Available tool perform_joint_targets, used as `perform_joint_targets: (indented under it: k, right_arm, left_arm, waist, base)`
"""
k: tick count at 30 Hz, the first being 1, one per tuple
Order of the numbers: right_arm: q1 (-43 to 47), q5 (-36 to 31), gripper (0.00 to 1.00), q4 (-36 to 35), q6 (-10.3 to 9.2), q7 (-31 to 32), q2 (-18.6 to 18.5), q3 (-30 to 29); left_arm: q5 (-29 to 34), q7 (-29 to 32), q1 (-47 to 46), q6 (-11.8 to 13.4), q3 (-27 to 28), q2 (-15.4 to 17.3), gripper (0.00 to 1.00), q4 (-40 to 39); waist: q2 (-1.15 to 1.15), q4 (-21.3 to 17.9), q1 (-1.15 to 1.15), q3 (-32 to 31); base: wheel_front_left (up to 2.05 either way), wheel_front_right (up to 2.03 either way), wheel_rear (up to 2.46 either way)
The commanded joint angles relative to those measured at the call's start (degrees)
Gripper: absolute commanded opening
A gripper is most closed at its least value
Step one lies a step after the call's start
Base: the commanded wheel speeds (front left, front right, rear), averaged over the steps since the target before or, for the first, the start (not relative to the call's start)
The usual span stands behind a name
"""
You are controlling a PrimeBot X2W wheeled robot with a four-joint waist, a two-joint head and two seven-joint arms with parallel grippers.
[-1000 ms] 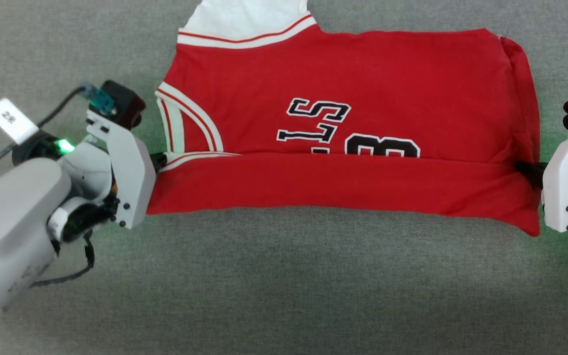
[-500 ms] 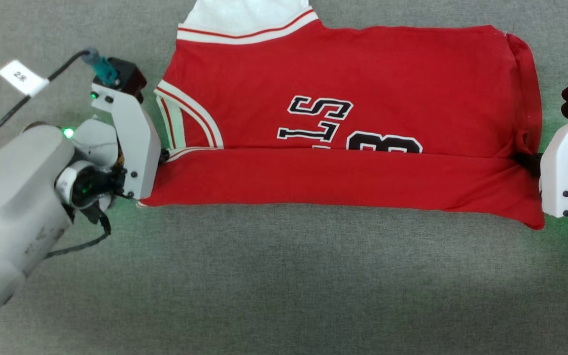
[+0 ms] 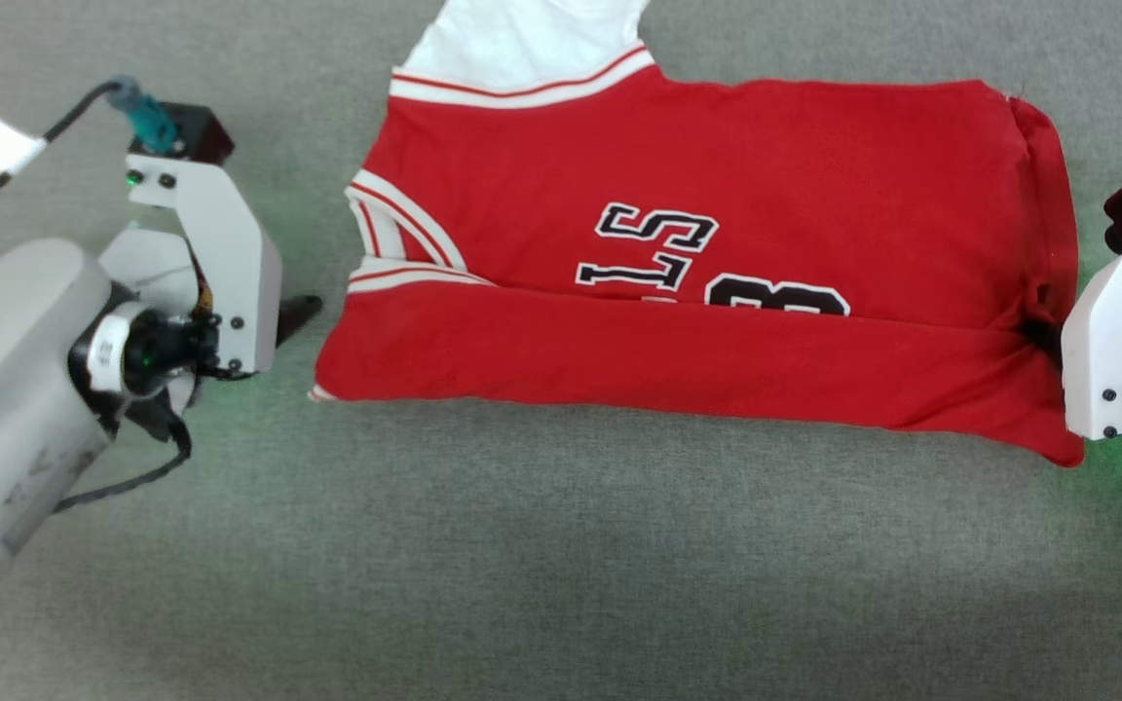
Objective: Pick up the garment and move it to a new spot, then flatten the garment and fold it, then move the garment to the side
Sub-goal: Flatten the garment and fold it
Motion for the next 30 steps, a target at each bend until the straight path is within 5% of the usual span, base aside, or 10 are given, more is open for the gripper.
perform_joint_targets:
  k: [1, 5, 6, 7, 8, 20, 30]
  right_arm:
    - [1.8, 0.6, 0.00, 2.1, -0.04, 0.0, 2.3, 2.2]
    - [2.4, 0.4, 0.05, 3.6, 0.15, -0.9, 2.7, 3.1]
    - [2.5, 0.3, 0.34, 4.3, 0.15, -1.2, 2.7, 2.9]
    - [2.7, 0.1, 0.76, 4.9, 0.15, -1.2, 2.6, 3.1]
    - [2.8, -0.1, 1.00, 5.5, 0.15, -1.2, 2.7, 3.4]
    - [3.0, -1.8, 1.00, 7.4, 0.06, -5.4, 2.0, 1.6]
    - [7.8, -3.9, 1.00, -0.6, -0.01, -19.7, -1.9, 3.3]
  left_arm:
    - [0.9, -0.8, 0.3, 0.2, 0.1, 0.4, 1.00, -0.9]
    - [1.9, -7.4, 3.5, 2.0, 1.4, 2.6, 1.00, -6.6]
    - [1.7, -8.9, 4.7, 2.7, 1.7, 3.3, 1.00, -8.1]
    - [2.4, -10.4, 5.7, 3.4, 1.7, 4.1, 1.00, -9.7]
    - [2.6, -11.9, 6.8, 4.3, 1.9, 4.7, 1.00, -11.1]
    - [0.6, -31.6, 25.7, 12.8, 4.7, 9.6, 1.00, -27.1]
    - [1.8, -49.8, 38.5, 15.5, 6.3, 7.3, 1.00, -29.6]
  waist:
    - [0.00, 0.8, 0.00, -1.3]
    - [0.00, 1.6, 0.00, -3.7]
    - [0.00, 1.8, 0.00, -4.4]
    - [0.00, 2.0, 0.00, -5.1]
    - [0.00, 2.2, 0.00, -5.8]
    - [0.00, 3.2, 0.00, -14.0]
    - [0.00, 2.4, 0.00, -19.2]
  base:
    - [0.00, 0.00, 0.00]
    - [0.00, 0.00, 0.00]
    - [0.00, 0.00, 0.00]
    - [0.00, 0.00, 0.00]
    - [0.00, 0.00, 0.00]
    - [0.00, 0.00, 0.00]
    - [0.00, 0.00, 0.00]
